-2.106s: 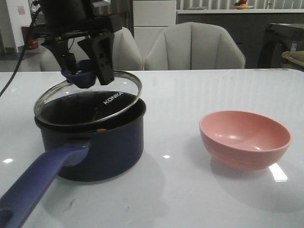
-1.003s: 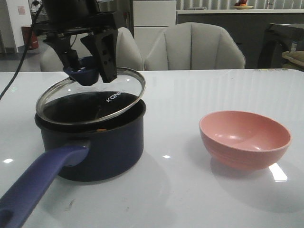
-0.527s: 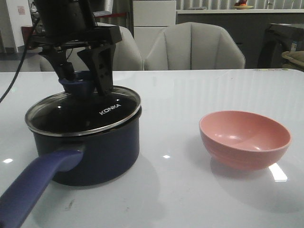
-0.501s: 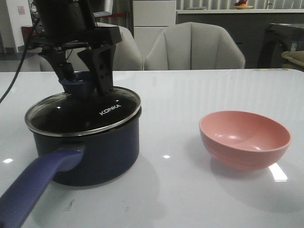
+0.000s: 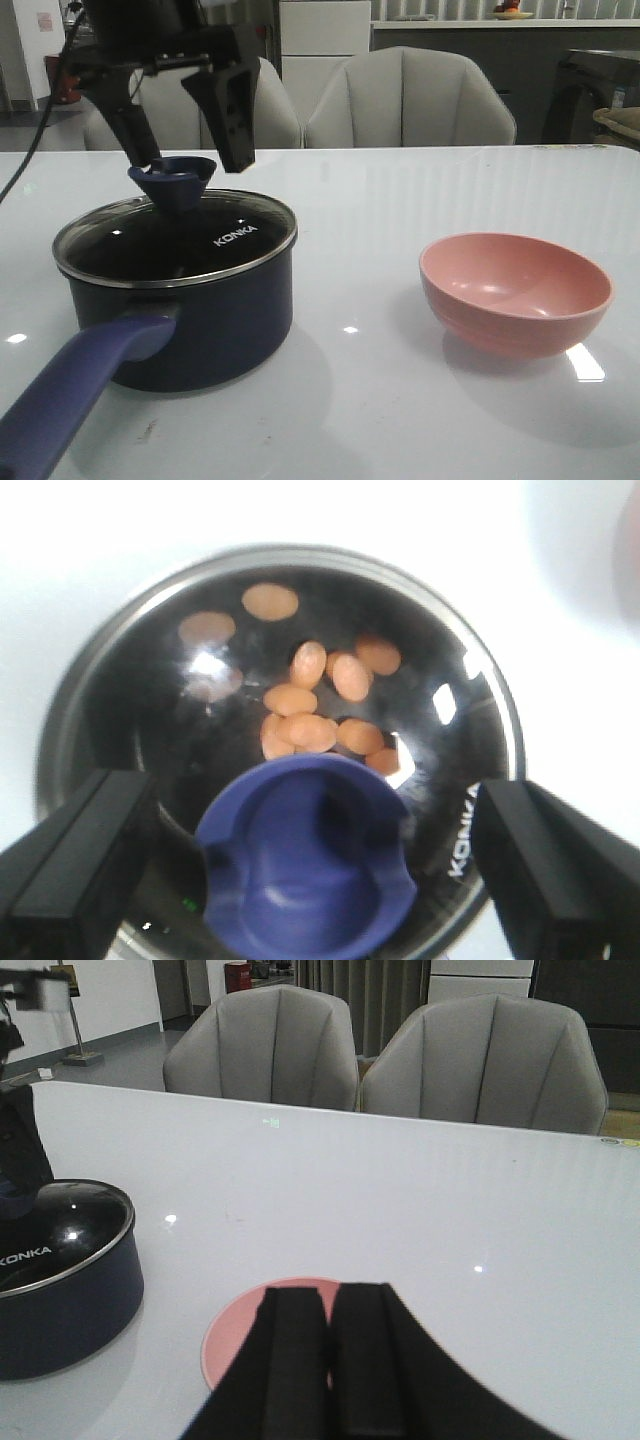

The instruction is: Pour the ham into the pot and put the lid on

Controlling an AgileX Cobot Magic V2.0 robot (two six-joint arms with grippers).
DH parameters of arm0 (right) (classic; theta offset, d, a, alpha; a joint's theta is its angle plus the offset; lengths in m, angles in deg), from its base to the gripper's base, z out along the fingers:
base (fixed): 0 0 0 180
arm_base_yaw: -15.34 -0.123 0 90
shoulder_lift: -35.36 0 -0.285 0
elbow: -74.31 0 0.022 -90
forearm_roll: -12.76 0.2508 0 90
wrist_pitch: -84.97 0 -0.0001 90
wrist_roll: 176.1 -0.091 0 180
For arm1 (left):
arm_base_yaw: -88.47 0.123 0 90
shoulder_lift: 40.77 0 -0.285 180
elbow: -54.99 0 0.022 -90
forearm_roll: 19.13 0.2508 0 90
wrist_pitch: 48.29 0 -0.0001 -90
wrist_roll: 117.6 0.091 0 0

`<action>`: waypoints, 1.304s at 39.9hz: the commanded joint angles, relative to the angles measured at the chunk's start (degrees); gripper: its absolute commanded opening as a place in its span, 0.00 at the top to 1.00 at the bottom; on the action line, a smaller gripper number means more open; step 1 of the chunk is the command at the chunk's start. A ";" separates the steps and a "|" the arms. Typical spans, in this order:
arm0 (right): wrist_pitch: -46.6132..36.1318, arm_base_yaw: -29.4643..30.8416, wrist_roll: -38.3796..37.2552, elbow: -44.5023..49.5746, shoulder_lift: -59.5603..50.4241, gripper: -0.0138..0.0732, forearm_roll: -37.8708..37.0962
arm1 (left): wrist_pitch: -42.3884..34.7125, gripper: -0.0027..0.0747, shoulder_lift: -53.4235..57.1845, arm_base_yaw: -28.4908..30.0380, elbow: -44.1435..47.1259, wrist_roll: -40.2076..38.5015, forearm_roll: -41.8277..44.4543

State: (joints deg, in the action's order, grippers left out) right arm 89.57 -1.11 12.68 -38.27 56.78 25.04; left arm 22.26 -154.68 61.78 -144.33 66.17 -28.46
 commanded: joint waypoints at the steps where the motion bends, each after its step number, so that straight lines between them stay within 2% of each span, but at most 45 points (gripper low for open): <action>1: -4.25 -0.05 0.41 -1.56 0.50 0.68 -0.15 | 3.23 0.11 6.73 -0.09 -2.23 -0.14 0.95; 11: -4.25 -0.05 0.41 -1.56 0.50 0.68 -0.15 | 3.23 0.11 17.54 0.03 4.70 -0.14 3.32; 17: -4.25 -0.05 0.41 -1.56 0.50 0.68 -0.15 | 0.28 0.11 26.86 0.03 11.85 -0.14 4.12; 29: -4.25 -0.05 0.41 -1.56 0.50 0.68 -0.15 | -13.41 0.11 49.15 0.03 27.55 -0.14 5.42; 42: -4.25 -0.05 0.41 -1.56 0.50 0.68 -0.15 | -28.70 0.12 75.96 0.03 52.51 -0.14 10.03; 47: -4.25 -0.05 0.41 -1.56 0.50 0.68 -0.15 | -32.80 0.19 86.25 0.03 60.73 -0.14 10.54; 52: -4.25 -0.05 0.41 -1.56 0.50 0.68 -0.15 | -35.64 0.38 95.11 0.03 67.17 -0.14 10.68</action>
State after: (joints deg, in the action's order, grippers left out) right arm 89.57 -1.11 12.68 -38.27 56.78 25.04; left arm -6.61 -63.20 61.78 -78.93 66.17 -18.03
